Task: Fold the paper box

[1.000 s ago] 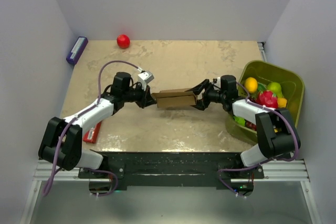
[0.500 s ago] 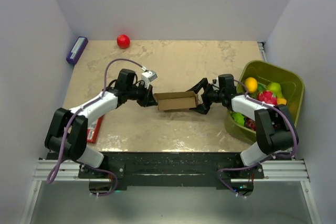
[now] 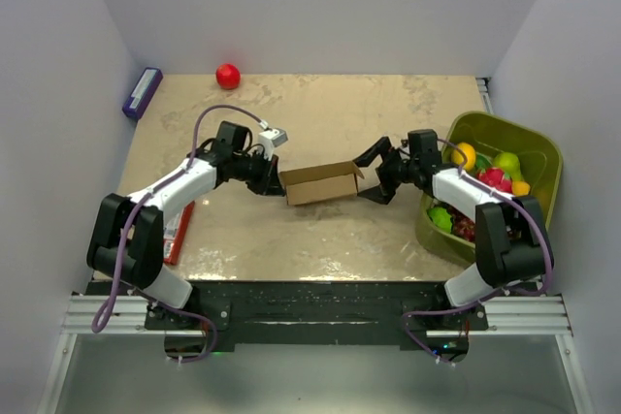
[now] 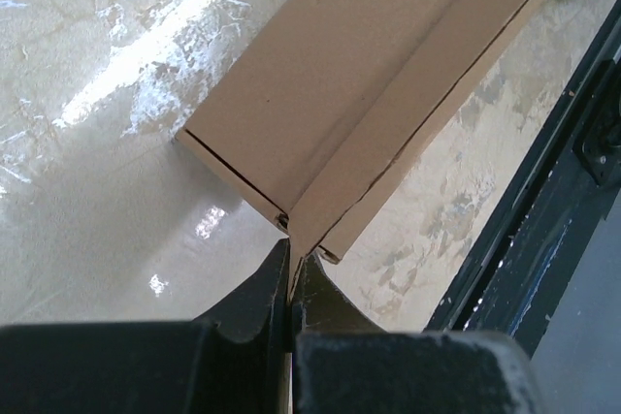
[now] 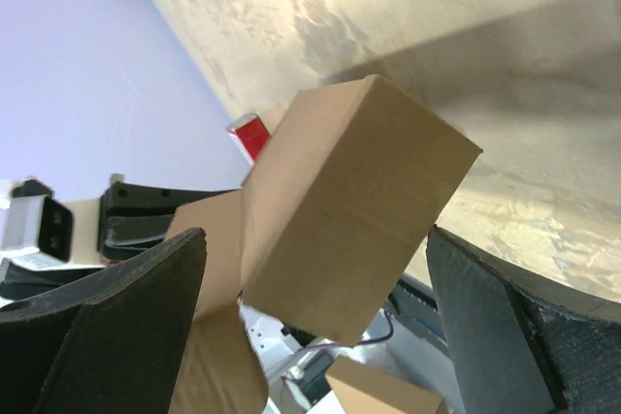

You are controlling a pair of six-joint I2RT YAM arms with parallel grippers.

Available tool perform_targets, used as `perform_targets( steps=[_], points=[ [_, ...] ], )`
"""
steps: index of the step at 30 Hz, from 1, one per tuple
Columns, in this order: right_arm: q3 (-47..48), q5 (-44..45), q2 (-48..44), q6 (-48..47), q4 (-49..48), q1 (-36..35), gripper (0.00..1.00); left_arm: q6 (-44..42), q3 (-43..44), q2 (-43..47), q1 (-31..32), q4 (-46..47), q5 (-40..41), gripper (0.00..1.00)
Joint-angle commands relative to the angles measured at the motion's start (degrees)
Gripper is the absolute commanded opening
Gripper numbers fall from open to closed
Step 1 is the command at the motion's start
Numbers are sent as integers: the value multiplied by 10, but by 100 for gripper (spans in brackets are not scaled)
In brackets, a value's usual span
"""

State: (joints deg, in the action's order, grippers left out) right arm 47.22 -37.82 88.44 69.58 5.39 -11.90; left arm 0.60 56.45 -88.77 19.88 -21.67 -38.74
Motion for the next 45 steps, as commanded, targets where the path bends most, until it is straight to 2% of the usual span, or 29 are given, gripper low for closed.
perform_targets(
  steps=[1, 9, 12, 14, 17, 20, 23, 26, 30, 34, 38, 45],
  points=[
    [54, 26, -21, -44, 20, 2, 99, -27, 25, 15, -7, -34, -9, 0],
    [173, 132, -14, -167, 99, 2, 99, -31, 15, 14, -17, -56, -12, 0],
    [208, 178, -24, -226, 101, 2, 99, -33, 23, 9, -23, -60, -12, 0],
    [202, 199, -53, -274, 81, 1, 98, -41, 32, -1, -27, -69, -18, 0],
    [176, 178, -93, -338, 23, 1, 95, -51, 45, -26, -27, -85, -24, 0],
    [155, 166, -127, -403, 19, -10, 90, -51, 52, -39, -28, -88, -27, 0],
    [140, 194, -153, -471, 51, -84, 88, -53, 65, -48, -28, -97, -24, 0],
    [128, 295, -171, -515, 71, -163, 87, -57, 71, -60, -28, -102, -20, 0],
    [95, 365, -193, -529, 67, -181, 88, -61, 75, -73, -28, -102, -13, 0],
    [119, 398, -175, -554, 80, -181, 89, -63, 78, -71, -28, -100, -12, 0],
    [153, 391, -130, -579, 97, -181, 90, -66, 81, -66, -28, -102, -8, 0],
    [238, 369, -33, -641, 140, -179, 81, -67, 82, -64, -27, -103, -6, 0]
  ],
)
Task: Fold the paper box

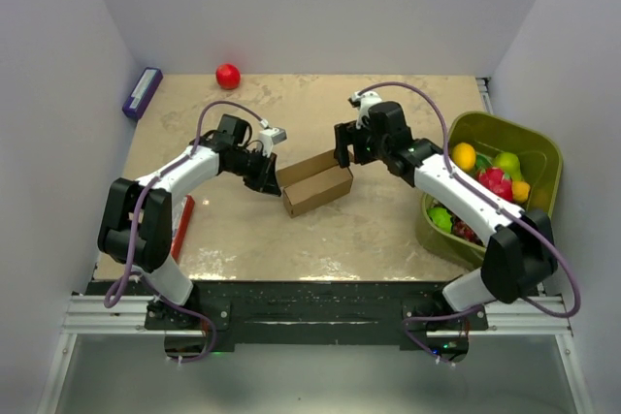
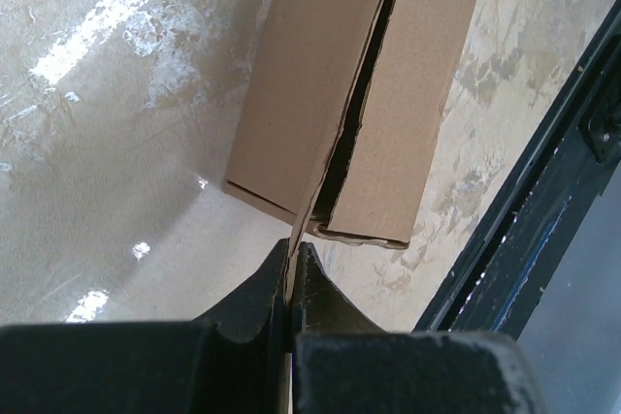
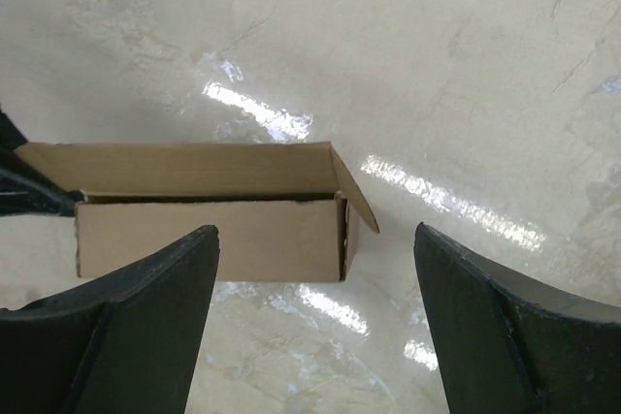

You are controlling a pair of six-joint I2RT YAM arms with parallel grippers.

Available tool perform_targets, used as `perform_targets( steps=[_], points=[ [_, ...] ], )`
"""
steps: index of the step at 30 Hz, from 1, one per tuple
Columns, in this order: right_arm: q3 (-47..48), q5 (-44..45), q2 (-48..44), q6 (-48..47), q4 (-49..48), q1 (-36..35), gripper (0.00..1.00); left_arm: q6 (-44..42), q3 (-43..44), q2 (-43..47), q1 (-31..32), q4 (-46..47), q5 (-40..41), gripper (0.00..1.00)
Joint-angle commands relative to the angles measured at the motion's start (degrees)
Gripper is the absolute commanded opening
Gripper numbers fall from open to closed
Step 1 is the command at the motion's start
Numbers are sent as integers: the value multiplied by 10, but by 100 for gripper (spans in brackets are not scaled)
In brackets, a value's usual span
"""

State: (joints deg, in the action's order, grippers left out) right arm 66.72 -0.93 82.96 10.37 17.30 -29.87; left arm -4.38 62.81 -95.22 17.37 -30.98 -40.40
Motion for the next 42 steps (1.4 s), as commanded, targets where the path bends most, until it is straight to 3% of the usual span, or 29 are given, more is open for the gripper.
perform_targets(
  steps=[1, 14, 26, 36, 42],
  points=[
    [45, 0, 26, -53, 19, 1, 80, -17, 20, -1, -2, -12, 10, 0],
    [45, 4, 82, -90, -17, 8, 64, -19, 21, 3, -2, -12, 9, 0],
    [22, -7, 77, -93, -35, 9, 37, -19, 31, 2, 1, -15, 10, 0],
    [25, 2, 83, -101, -36, 9, 42, -30, 40, -5, 16, -23, 22, 0],
    [23, -7, 81, -101, -31, 9, 33, -32, 42, 0, 21, -22, 25, 0]
  ],
)
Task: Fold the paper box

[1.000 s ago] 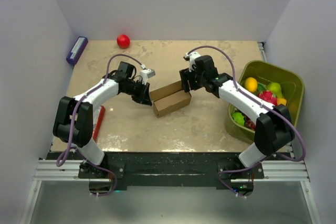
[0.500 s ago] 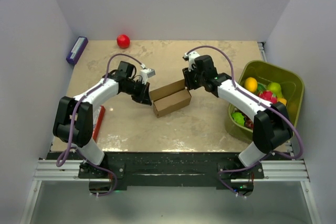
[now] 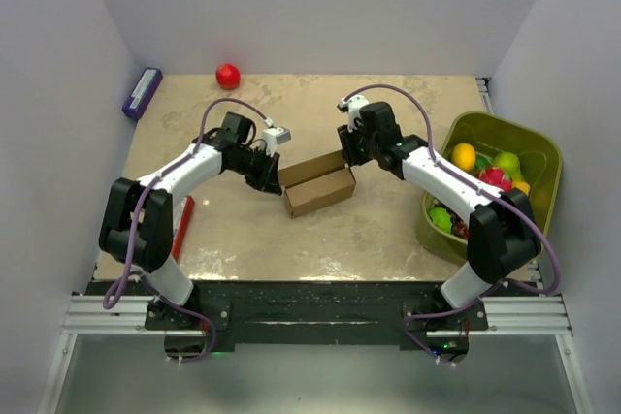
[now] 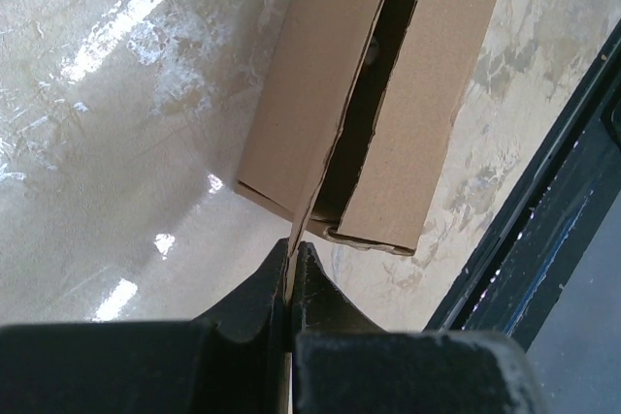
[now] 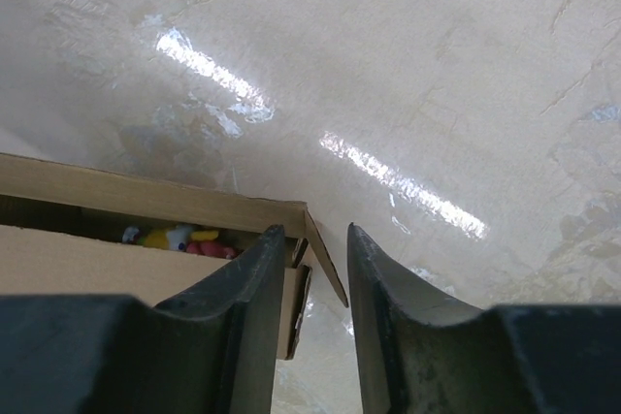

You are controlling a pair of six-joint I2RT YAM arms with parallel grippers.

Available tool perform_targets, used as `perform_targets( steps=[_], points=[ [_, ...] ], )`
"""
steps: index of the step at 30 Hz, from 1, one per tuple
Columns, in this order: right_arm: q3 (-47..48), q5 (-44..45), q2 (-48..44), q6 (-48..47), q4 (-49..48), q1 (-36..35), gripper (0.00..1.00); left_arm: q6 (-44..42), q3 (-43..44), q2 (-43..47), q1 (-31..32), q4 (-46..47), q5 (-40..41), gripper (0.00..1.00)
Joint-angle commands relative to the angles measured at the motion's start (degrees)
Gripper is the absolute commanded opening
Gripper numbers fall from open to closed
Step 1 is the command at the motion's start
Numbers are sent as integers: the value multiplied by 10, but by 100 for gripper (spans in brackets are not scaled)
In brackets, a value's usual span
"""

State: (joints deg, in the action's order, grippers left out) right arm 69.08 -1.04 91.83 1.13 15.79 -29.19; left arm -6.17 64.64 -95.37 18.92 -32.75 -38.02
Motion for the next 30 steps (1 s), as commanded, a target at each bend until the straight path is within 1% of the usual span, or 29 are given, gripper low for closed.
perform_targets(
  steps=[1, 2, 3, 11, 12, 14, 15, 16, 17, 19, 20, 22, 25, 26, 30],
  points=[
    [-1, -6, -8, -9, -14, 2, 31, -15, 23, 3, 5, -4, 1, 0],
    [-2, -6, -9, -8, -13, 2, 26, -15, 23, 4, 6, -3, 1, 0],
    [-3, -6, -9, -9, -13, 2, 24, -14, 23, 5, 6, -1, 1, 0],
    [-14, 1, -21, -7, -7, 0, 9, 9, 24, 19, 9, 21, 9, 0],
    [-15, 3, -24, -6, -7, 0, 7, 12, 24, 20, 9, 23, 10, 3],
    [-23, 4, -32, -3, -11, -1, 6, 26, 25, 26, 10, 30, 15, 13],
    [-25, 5, -35, -3, -13, 0, 6, 29, 24, 29, 10, 32, 15, 20],
    [-27, 5, -38, -3, -16, -2, 5, 33, 25, 35, 10, 36, 14, 24],
    [-29, 6, -39, -3, -16, -1, 4, 40, 25, 38, 10, 41, 15, 33],
    [-30, 8, -39, -3, -16, -1, 4, 46, 25, 49, 10, 46, 14, 39],
    [-31, 9, -39, -4, -16, -2, 3, 52, 25, 53, 10, 50, 14, 46],
    [-31, 9, -40, -4, -16, -2, 3, 57, 24, 63, 10, 54, 15, 50],
    [-31, 9, -41, -3, -16, -3, 2, 78, 16, 76, 10, 62, 17, 61],
    [-32, 9, -42, -3, -16, -3, 2, 89, 8, 81, 10, 73, 17, 66],
    [-33, 7, -46, -2, -18, -3, 1, 111, -21, 100, 19, 97, 27, 74]
  ],
)
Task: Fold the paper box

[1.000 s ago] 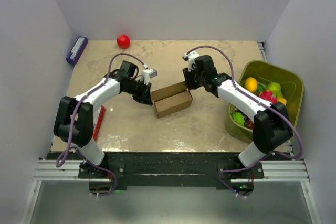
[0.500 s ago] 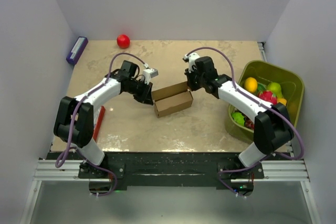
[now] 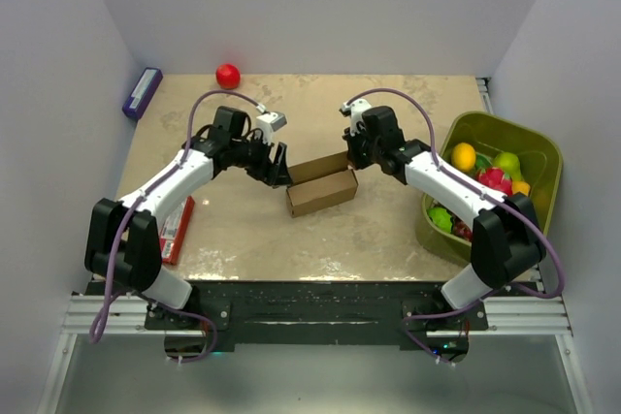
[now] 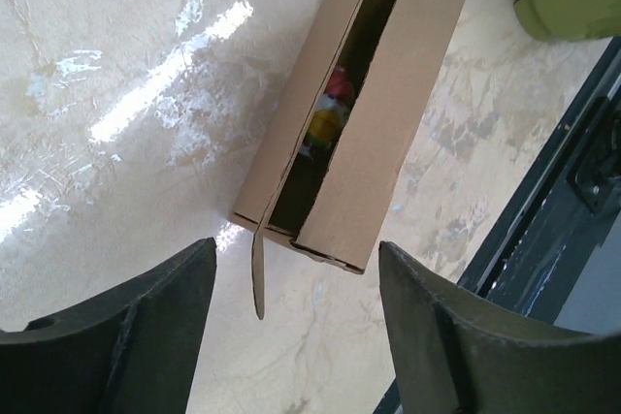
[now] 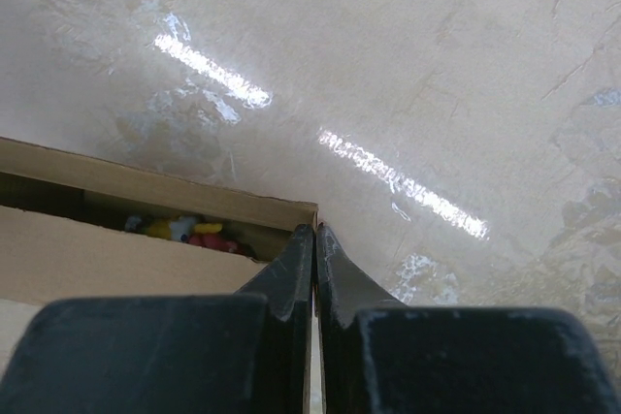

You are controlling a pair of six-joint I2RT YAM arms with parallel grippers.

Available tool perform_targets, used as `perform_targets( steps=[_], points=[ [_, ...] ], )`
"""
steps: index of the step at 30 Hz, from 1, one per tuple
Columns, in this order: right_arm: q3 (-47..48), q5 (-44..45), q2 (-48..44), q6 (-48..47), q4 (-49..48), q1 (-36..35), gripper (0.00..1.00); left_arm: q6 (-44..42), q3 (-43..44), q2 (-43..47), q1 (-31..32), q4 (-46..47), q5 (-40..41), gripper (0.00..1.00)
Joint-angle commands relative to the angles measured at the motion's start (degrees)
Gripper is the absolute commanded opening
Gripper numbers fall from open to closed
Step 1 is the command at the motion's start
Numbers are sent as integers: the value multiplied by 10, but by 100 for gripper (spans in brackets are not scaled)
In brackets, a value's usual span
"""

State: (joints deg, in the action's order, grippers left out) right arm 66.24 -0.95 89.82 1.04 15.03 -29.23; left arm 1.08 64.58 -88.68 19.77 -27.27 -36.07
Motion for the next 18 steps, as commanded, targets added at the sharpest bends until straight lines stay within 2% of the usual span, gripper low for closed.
perform_targets(
  steps=[1, 8, 11, 16, 18],
  points=[
    [-7, 6, -27, -1, -11, -2, 1, 43, -24, 39, 13, 45, 20, 75],
    [-9, 7, -34, 3, -13, -4, 0, 76, -68, 47, 51, 75, 65, 84],
    [-11, 5, -38, 4, -13, -4, 0, 84, -79, 46, 66, 83, 84, 85],
    [-15, 6, -44, 5, -15, -6, 0, 92, -91, 37, 78, 92, 117, 83],
    [-18, 6, -47, 5, -15, -6, 0, 103, -104, 37, 78, 113, 120, 77]
  ],
)
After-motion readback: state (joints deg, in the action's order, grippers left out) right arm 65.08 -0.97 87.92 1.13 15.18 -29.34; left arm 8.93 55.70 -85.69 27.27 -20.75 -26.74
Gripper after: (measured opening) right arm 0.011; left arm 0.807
